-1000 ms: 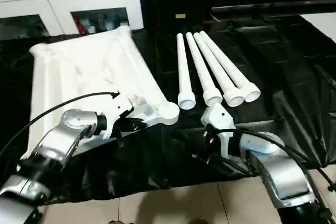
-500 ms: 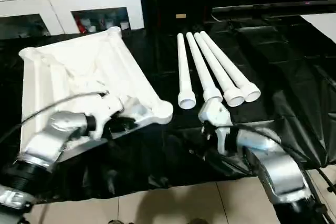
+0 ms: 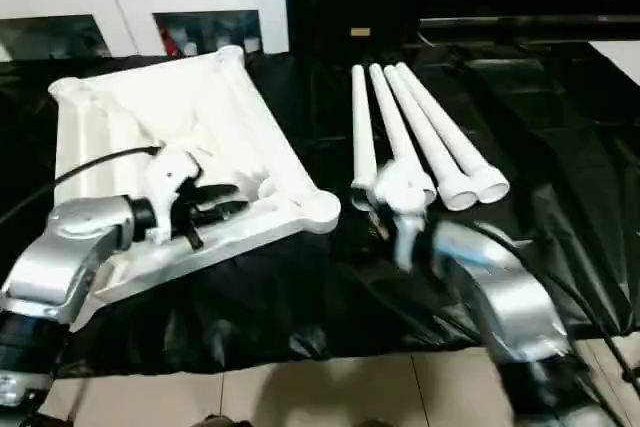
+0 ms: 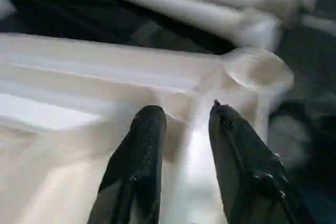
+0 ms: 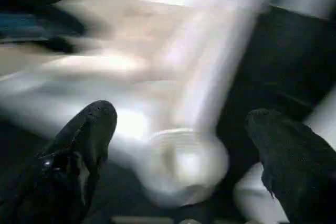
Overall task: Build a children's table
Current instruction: Move table base, then pick table leg
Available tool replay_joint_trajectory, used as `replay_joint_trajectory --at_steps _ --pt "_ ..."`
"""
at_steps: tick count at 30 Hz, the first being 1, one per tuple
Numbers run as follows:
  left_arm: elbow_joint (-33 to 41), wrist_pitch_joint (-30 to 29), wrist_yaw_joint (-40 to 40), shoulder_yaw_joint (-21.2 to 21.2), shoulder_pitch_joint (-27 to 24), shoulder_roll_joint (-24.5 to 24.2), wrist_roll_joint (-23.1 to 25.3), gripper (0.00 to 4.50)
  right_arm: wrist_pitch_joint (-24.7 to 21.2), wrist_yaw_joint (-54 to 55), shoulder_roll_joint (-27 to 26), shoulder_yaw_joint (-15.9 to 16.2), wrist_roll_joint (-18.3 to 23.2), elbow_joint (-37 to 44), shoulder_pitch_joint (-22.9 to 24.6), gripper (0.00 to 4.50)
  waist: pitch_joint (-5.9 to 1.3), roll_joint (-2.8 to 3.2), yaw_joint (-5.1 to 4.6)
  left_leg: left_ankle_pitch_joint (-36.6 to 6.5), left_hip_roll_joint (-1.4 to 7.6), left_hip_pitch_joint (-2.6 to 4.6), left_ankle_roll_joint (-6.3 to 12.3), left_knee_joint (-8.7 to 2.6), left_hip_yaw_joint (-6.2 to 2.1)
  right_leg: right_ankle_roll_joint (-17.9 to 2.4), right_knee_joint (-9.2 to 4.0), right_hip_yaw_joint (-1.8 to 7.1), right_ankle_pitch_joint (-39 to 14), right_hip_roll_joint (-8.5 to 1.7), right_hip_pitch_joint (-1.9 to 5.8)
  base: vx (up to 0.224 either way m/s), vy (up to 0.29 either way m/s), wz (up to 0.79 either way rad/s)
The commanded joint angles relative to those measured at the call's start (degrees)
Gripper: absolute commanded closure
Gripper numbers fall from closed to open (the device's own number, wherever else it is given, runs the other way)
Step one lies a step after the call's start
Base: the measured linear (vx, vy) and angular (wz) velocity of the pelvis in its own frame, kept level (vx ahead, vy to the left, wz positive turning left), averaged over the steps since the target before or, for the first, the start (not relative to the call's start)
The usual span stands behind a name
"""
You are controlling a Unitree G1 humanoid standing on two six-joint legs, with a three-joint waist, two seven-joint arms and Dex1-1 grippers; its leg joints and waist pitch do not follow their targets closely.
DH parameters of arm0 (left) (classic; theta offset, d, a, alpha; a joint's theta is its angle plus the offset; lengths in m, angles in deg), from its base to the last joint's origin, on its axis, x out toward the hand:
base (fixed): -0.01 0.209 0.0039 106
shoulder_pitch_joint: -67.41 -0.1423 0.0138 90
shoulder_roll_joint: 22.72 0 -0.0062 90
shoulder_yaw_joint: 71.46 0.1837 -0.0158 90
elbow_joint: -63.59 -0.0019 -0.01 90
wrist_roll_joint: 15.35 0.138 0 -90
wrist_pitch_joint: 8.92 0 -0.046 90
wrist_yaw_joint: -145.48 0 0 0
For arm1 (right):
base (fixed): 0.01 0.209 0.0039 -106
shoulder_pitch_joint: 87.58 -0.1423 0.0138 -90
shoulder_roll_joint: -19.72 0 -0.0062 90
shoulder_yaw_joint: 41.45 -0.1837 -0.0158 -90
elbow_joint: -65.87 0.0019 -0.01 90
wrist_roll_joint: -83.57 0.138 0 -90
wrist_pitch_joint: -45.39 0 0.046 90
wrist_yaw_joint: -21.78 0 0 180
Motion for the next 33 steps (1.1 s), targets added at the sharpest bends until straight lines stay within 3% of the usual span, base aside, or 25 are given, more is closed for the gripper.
replay_joint_trajectory --at_steps 1,2,3,4,5,6,7,8,10,11,12,16,18,21,22,26,30,32,33 --pt "2.3 -0.3 1.9 -1.3 -0.6 -0.4 0.1 2.64 -2.5 6.6 -1.8 -2.7 -0.7 -4.2 -2.5 0.0 -3.87 -0.94 0.52 -10.9 3.04 1.99 1.22 -4.73 -1.32 -13.1 -3.63 0.86 -13.7 -1.53 1.44 0.0 0.0 0.0" --pt "2.3 -0.3 1.9 -1.3 -0.6 -0.4 0.1 2.59 -2.5 6.6 -1.8 -2.7 -0.7 -4.2 -2.5 0.0 -3.92 -0.66 0.68 -11.2 3.06 2.13 0.77 -4.87 -1.3 -12.6 -3.68 0.83 -13.4 -1.42 1.44 0.0 0.0 0.0" --pt "5.4 -2.3 2.2 -1.7 -1.5 -1.3 0.1 2.55 -1.1 11.8 -4.0 -4.2 -1.6 -12.3 -7.5 0.0 -3.98 -1.59 0.76 -11.0 3.24 2.03 -0.11 -4.98 -1.3 -12.0 -3.34 0.75 -12.0 -1.27 1.47 0.0 0.0 0.0" --pt "7.0 -2.8 2.2 -1.7 -2.0 -1.6 0.1 2.55 -0.3 14.4 -4.8 -5.1 -1.9 -16.6 -10.0 0.0 -4.03 -1.29 0.74 -10.5 3.14 2.0 -0.64 -5.07 -1.37 -12.1 -3.09 0.72 -11.2 -1.26 1.42 0.0 0.0 0.0" --pt "7.1 -2.8 2.2 -1.7 -2.1 -1.6 0.1 2.46 -0.2 14.7 -4.9 -5.2 -2.0 -17.1 -10.3 0.0 -4.08 -1.39 0.73 -9.9 3.01 2.12 -1.57 -4.95 -1.19 -12.3 -3.09 0.66 -9.6 -1.01 1.36 0.0 0.0 0.0" --pt "9.7 -3.6 2.1 -1.7 -3.2 -2.2 -0.2 2.36 1.6 18.6 -5.9 -6.6 -2.2 -23.9 -14.3 0.0 -4.16 -2.37 1.07 -8.9 2.98 2.04 -1.28 -4.69 -1.01 -12.6 -2.71 0.76 -7.6 -1.16 1.55 0.0 0.0 0.0" --pt "9.7 -3.6 2.1 -1.7 -3.2 -2.2 -0.2 2.27 1.6 18.6 -5.9 -6.6 -2.2 -23.9 -14.3 0.0 -4.23 -2.11 1.28 -8.3 3.02 2.09 -1.16 -4.71 -1.04 -12.8 -2.64 0.72 -6.9 -1.29 1.67 0.0 0.0 0.0" --pt "11.0 -4.1 1.8 -1.8 -3.8 -2.6 -0.5 2.2 2.6 20.5 -6.3 -7.1 -2.2 -27.8 -16.4 0.0 -4.23 -2.3 1.66 -7.4 3.01 2.34 -0.9 -4.5 -0.73 -12.7 -2.6 0.72 -5.3 -1.15 1.41 0.0 0.0 0.0" --pt "13.6 -5.0 1.9 -2.1 -5.1 -3.6 -0.8 1.94 5.2 23.4 -7.2 -8.0 -2.3 -37.2 -21.5 0.0 -4.21 -2.63 1.91 -5.6 2.85 2.04 -0.38 -4.54 -0.7 -12.8 -2.29 0.62 -3.2 -0.99 1.72 0.0 0.0 0.0" --pt "13.6 -5.0 1.9 -2.1 -5.1 -3.6 -0.8 1.94 5.2 23.4 -7.2 -8.0 -2.3 -37.2 -21.5 0.0 -4.2 -2.45 2.04 -5.5 2.85 2.04 -0.42 -4.48 -0.7 -13.0 -2.13 0.61 -2.9 -1.02 1.75 0.0 0.0 0.0" --pt "16.6 -6.1 1.4 -2.1 -6.8 -4.9 -1.3 1.78 8.6 25.6 -8.4 -9.8 -2.3 -46.3 -26.6 0.0 -4.37 -2.64 2.24 -5.3 3.0 2.06 -0.52 -4.31 -0.77 -13.3 -1.67 0.65 -2.2 -1.31 1.78 0.0 0.0 0.0" --pt "22.0 -8.5 0.6 -2.9 -9.1 -6.8 -2.5 1.59 12.0 28.6 -9.0 -11.2 -3.3 -55.4 -30.7 0.0 -4.22 -3.33 2.91 -3.9 2.83 1.84 -0.15 -4.18 -0.55 -12.8 -1.41 0.64 0.3 -0.94 1.74 0.0 0.0 0.0" --pt "25.0 -10.9 -0.7 -3.9 -10.2 -7.8 -4.5 1.39 13.3 29.8 -8.8 -11.1 -4.1 -58.1 -31.7 0.0 -3.96 -3.63 3.31 -5.8 2.94 1.78 -0.56 -4.33 -0.51 -12.8 -1.52 0.65 -1.9 -1.08 1.59 0.0 0.0 0.0" --pt "27.2 -12.2 -1.6 -4.5 -11.1 -8.8 -5.6 1.24 14.0 30.4 -8.8 -10.9 -4.7 -59.7 -32.3 0.0 -3.69 -3.52 3.68 -9.5 3.04 2.0 -2.58 -4.65 -0.54 -11.5 -1.8 0.69 -5.4 -0.76 1.28 0.0 0.0 0.0" --pt "29.5 -14.1 -2.5 -5.3 -12.0 -9.8 -7.2 1.15 15.2 31.1 -8.8 -10.8 -5.0 -62.3 -33.4 0.0 -3.71 -3.95 3.99 -10.9 3.03 2.04 -3.24 -4.7 -0.59 -10.9 -1.83 0.73 -6.8 -0.82 1.27 0.0 0.0 0.0" --pt "33.3 -15.9 -4.9 -6.3 -14.0 -13.0 -9.7 0.81 17.1 31.2 -9.0 -12.0 -4.7 -66.1 -34.9 0.0 -3.46 -3.94 4.64 -14.9 3.09 2.07 -5.13 -4.94 -0.76 -9.9 -2.09 0.91 -10.6 -0.93 0.84 0.0 0.0 0.0" --pt "36.4 -19.3 -6.1 -8.0 -15.4 -16.6 -10.8 0.39 17.6 31.2 -9.2 -13.4 -4.8 -68.7 -35.7 0.0 -3.38 -3.62 5.03 -15.7 2.96 1.81 -5.57 -5.0 -0.98 -9.6 -1.86 0.88 -10.7 -0.79 0.84 0.0 0.0 0.0" --pt "36.8 -19.8 -6.2 -8.3 -15.5 -17.0 -11.1 0.39 17.5 31.5 -9.1 -13.5 -5.0 -69.0 -35.8 0.0 -3.38 -3.68 5.1 -16.1 2.95 1.92 -5.8 -4.96 -0.97 -9.8 -1.83 0.89 -10.6 -0.7 0.74 0.0 0.0 0.0" --pt "37.5 -20.8 -6.6 -8.9 -15.6 -17.7 -11.8 0.33 17.6 31.4 -9.1 -13.7 -5.0 -69.2 -35.9 0.0 -3.39 -3.04 5.45 -16.5 2.97 1.98 -6.2 -5.01 -1.11 -9.9 -1.75 0.88 -10.6 -0.81 0.73 0.0 0.0 0.0"
